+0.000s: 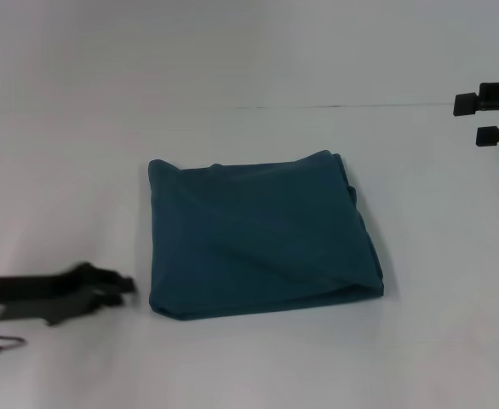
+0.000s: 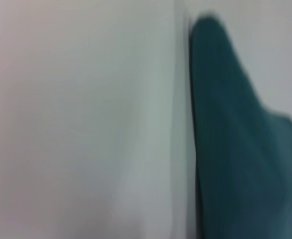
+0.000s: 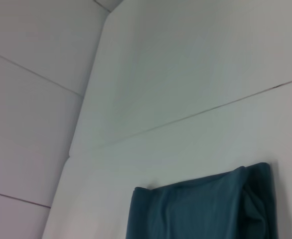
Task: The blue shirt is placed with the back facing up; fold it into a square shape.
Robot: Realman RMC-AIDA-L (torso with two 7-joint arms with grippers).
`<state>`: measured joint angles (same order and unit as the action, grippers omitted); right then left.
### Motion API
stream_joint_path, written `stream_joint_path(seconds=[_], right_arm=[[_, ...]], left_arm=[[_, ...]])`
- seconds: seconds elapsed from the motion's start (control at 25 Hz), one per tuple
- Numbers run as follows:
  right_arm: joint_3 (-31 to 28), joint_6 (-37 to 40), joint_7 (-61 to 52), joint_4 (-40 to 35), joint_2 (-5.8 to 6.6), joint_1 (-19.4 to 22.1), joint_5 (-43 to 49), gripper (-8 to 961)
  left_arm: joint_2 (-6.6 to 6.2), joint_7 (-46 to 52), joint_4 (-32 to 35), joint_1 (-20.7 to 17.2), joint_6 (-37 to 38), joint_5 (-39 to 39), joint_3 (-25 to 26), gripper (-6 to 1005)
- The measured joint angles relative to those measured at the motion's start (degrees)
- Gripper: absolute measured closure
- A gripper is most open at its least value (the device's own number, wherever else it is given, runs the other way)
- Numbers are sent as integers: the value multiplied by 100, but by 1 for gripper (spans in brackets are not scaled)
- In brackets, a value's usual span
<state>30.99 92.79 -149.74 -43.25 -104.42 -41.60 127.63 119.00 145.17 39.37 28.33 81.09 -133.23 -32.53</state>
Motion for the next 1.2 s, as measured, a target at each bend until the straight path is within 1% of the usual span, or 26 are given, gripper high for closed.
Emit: stream_joint_path(seconds=[0.04,0.16,0.28,0.36,0.4,0.48,0.6,0.68,0.72,0.8,0.88,1.0,1.12,1.2], right_arm=[[5,6,37,0,0,4,4,71],[-6,72,222,1,0,23,7,71],[4,148,634,2,0,79,12,71],[105,260,1031,-17,1,110,100,71],[182,347,1255,-33,0,122,196,71],[353,575,1671,-93,6,125,472,71],[618,880,2158,-175,-13,69,944,71],[781,930,2446,-206,-111,42,1140,71],[821,922,2580,-213,-187,35,1167,71],[823,889,2849,-256,-341,35,1066,71],[825,926,3115,-285,-461,32,818,71],[908,1019,3353,-283,-593,-26,543,71],[1109,1019,3424,-219,-756,-158,523,71],[1310,950,3440,-178,-894,-222,536,71]], left_arm=[[-46,-47,102,-22,70,-32,188,892],[-142,-518,382,-104,502,58,762,779],[-214,-1443,478,-76,1180,169,1097,664],[-243,-1970,559,-23,1604,160,1121,586],[-251,-2066,604,-4,1699,147,1074,547],[-283,-2226,750,67,1914,118,851,469],[-376,-2269,901,223,2162,92,407,326],[-446,-2316,938,429,2346,-39,127,230],[-469,-2331,941,516,2392,-127,38,193],[-519,-2344,943,731,2483,-336,-180,120],[-559,-2335,945,975,2548,-551,-495,47],[-574,-2322,946,1220,2540,-643,-882,47],[-560,-2326,945,1327,2491,-645,-985,47],[-461,-2335,900,1363,2249,-629,-1002,47]])
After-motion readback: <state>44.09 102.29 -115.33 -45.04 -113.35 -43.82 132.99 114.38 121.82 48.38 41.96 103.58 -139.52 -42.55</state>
